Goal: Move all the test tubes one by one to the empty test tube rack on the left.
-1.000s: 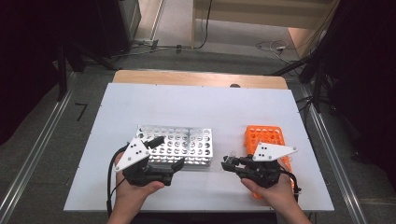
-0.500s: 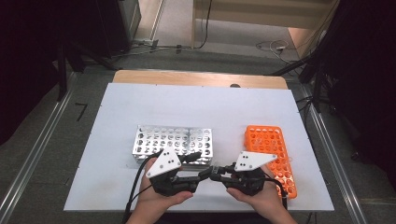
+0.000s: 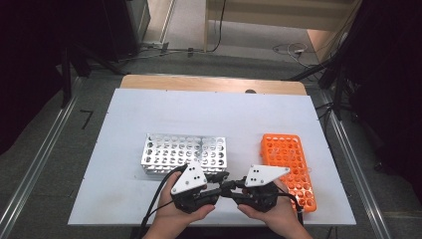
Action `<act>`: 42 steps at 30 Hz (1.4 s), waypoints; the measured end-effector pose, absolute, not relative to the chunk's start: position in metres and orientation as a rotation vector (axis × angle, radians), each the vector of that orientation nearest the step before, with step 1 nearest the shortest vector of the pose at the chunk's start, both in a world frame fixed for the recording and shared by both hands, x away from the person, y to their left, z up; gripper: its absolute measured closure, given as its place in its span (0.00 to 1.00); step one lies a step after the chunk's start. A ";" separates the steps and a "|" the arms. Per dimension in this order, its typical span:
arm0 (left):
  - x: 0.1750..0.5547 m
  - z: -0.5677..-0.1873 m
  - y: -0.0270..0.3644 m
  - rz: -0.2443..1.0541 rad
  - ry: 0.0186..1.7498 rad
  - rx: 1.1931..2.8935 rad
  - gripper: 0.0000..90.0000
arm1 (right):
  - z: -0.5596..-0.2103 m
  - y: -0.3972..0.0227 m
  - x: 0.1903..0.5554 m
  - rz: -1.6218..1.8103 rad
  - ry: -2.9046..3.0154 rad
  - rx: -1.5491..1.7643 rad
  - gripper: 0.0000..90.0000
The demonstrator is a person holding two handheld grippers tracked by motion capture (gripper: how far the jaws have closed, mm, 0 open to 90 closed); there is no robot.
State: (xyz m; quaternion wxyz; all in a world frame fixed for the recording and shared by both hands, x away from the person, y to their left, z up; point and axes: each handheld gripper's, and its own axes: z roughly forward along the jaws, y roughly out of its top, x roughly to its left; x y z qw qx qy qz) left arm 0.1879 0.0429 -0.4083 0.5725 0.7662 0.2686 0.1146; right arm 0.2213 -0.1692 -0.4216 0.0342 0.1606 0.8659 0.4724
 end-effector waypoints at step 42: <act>0.246 -0.385 0.060 0.376 0.730 1.738 0.85 | -0.404 -0.285 0.238 1.530 2.351 0.831 0.00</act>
